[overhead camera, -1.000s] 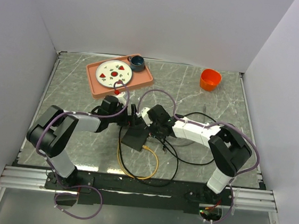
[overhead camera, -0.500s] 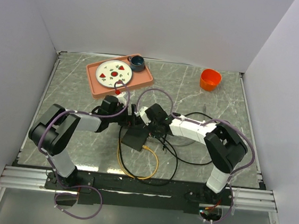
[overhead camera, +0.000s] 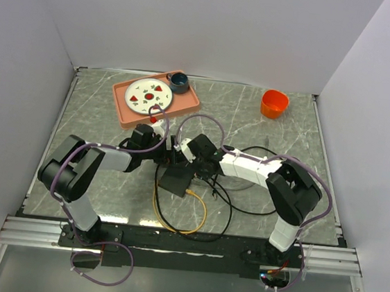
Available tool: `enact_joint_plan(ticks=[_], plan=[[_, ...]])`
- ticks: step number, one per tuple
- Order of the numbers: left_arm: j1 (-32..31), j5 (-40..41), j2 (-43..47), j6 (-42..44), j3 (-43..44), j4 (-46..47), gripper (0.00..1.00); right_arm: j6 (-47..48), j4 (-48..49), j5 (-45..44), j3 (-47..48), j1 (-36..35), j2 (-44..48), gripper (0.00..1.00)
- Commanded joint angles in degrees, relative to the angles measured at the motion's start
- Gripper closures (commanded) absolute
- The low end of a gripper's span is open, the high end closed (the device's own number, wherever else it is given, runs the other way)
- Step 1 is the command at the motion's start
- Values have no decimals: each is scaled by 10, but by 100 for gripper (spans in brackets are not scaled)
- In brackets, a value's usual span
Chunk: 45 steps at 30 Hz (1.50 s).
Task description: Insert the plug into the switch port
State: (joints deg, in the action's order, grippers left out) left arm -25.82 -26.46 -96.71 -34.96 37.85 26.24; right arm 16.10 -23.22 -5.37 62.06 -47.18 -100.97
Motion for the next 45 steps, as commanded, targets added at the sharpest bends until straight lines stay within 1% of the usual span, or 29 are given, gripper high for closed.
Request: enact_joint_plan(ticks=[1,6,15,17,20,26,27,28,31,38,41,42,45], plan=[[-5,-26,-23,9,-1,-7,7,4,31,19,40,-25,18,100],[-5,-35,-30,6,0,-1,9,-2,41,21,35,-39,25,100],[-5,-37,-36,16,-8,-4,10,-14,107,51,8,-40,51,100],[-5,-36,-36,16,-12,-1,11,-21,121,69,4,-41,51,100],[-5,-40,-36,12,-20,7,13,-34,154,81,-11,-40,52,100],[-5,-61,-37,-8,-47,42,28,-96,212,55,-38,-39,50,100],[-5,-64,-37,-11,-56,46,32,-103,218,55,-41,-40,51,100],[-5,-72,-37,-18,-60,50,34,-119,230,33,-45,-39,52,100],[-6,-80,-31,-32,-81,73,39,-143,276,20,-63,-40,60,100],[-23,-83,-42,-37,-99,94,42,-159,393,30,-129,-40,96,100],[-32,-83,-53,-35,-95,98,43,-145,405,51,-135,-40,107,100],[-35,-84,-56,-35,-94,101,44,-142,406,75,-134,-40,108,100],[-41,-83,-61,-41,-90,105,44,-136,397,80,-128,-40,115,100]])
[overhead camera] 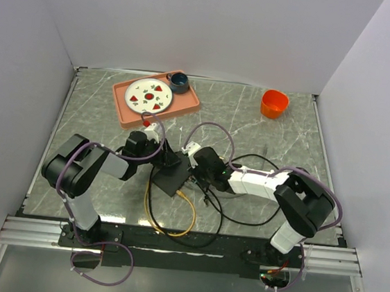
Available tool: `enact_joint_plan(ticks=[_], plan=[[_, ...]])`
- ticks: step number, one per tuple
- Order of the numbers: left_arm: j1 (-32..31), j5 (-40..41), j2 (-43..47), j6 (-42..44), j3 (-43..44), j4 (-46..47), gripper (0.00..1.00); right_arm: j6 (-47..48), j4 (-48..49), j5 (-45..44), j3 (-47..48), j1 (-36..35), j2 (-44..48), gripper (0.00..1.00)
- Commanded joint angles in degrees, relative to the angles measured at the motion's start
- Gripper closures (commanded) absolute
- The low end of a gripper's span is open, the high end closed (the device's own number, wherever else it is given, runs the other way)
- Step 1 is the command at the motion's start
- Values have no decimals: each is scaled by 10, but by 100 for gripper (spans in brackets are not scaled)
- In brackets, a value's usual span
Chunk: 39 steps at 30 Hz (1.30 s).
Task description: Insert the plug into the switch port
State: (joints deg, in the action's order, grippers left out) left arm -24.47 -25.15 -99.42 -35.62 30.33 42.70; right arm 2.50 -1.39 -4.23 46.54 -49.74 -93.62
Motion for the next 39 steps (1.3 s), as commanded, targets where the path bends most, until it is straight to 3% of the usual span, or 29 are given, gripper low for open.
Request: enact_joint_plan(ticks=[1,12,23,29,39], plan=[[-57,-97,-35,-38,-14,-59,44,1,182,73,26,-14,45,100],[-102,-88,-39,-59,-17,-42,53,-10,149,51,65,-12,10,100],[-148,-71,-33,-112,-54,8,56,-75,234,-2,34,6,26,100],[-177,-63,-33,-127,-42,11,56,-62,283,40,55,19,22,100],[-212,-57,-9,-127,-16,-22,57,-7,256,131,128,30,4,100]])
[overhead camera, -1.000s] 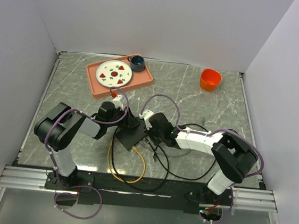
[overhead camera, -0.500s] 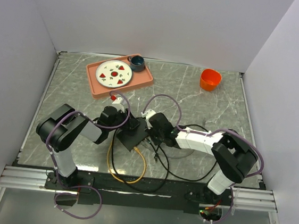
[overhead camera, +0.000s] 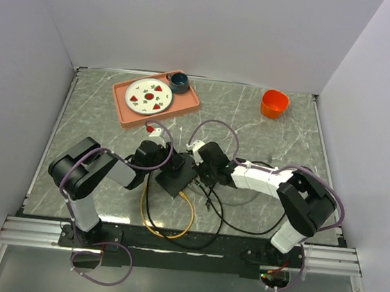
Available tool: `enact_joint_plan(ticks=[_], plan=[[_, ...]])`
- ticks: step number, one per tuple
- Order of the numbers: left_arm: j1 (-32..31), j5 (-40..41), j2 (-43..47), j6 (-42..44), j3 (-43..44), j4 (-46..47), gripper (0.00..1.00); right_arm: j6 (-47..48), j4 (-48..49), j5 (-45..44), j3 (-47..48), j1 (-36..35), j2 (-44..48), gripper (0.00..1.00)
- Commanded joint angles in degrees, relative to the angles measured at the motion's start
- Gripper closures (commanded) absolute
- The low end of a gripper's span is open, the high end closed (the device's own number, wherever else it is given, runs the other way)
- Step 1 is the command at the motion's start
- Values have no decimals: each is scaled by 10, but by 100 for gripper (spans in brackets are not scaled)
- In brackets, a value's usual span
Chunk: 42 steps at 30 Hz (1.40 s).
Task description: Insert the plug into the switch port
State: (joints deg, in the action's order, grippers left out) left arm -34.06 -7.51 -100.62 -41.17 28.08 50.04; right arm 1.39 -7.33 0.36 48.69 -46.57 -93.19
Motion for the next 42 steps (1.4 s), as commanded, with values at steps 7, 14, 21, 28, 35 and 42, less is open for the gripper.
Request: enact_joint_plan(ticks=[7,14,21,28,35,42], plan=[[-158,-228,9,-77,44,-117,58,-9,328,102,116,13,-4,100],[-194,-224,-18,-111,55,-82,58,-11,331,119,143,20,-13,100],[-195,-144,20,-88,54,-154,48,-9,326,118,130,22,-7,100],[-162,-54,77,-61,66,-266,25,5,298,102,107,22,1,100],[-99,-16,123,-47,69,-338,7,17,268,90,81,22,8,67],[-36,25,154,-37,87,-420,1,21,217,78,72,21,17,45]])
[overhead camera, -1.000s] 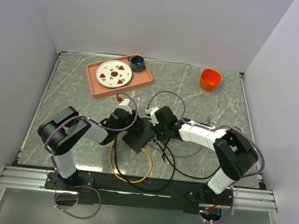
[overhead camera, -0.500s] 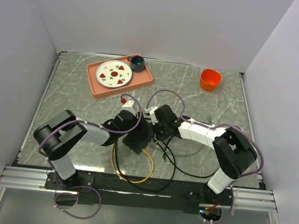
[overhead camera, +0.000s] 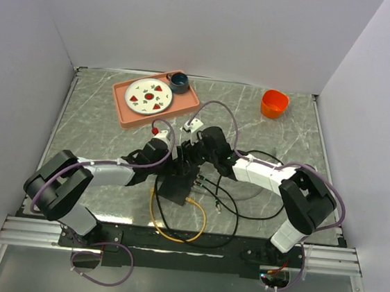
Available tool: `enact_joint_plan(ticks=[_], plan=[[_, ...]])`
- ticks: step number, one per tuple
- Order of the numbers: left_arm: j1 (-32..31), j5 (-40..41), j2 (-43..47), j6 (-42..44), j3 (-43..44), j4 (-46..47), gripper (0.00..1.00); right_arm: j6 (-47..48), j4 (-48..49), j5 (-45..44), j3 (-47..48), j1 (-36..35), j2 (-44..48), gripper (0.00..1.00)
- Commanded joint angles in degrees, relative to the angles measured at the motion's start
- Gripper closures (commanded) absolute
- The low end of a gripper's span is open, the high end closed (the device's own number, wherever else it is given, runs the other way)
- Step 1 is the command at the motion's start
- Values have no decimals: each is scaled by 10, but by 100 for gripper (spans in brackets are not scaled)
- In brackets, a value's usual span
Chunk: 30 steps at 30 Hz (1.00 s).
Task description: Insert the plug into the switch port
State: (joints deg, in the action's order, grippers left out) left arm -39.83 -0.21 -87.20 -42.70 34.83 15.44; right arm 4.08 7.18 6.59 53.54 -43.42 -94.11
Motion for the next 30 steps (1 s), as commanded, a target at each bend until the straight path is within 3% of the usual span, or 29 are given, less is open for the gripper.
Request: enact_joint_plan(ticks=[1,4,7,12,21,30], plan=[[26,-41,39,-17,18,-79,3,-4,69,13,22,-10,31,43],[41,-9,101,-8,14,-102,4,-6,69,-3,4,-10,58,36],[55,17,177,9,17,-133,3,-16,57,-30,-4,-8,93,19],[66,54,296,56,51,-207,4,-28,14,-56,22,-6,146,2],[67,95,410,117,146,-310,3,-62,-54,-94,27,-3,289,1],[66,131,471,98,166,-370,3,-112,-161,-141,-44,0,483,1]])
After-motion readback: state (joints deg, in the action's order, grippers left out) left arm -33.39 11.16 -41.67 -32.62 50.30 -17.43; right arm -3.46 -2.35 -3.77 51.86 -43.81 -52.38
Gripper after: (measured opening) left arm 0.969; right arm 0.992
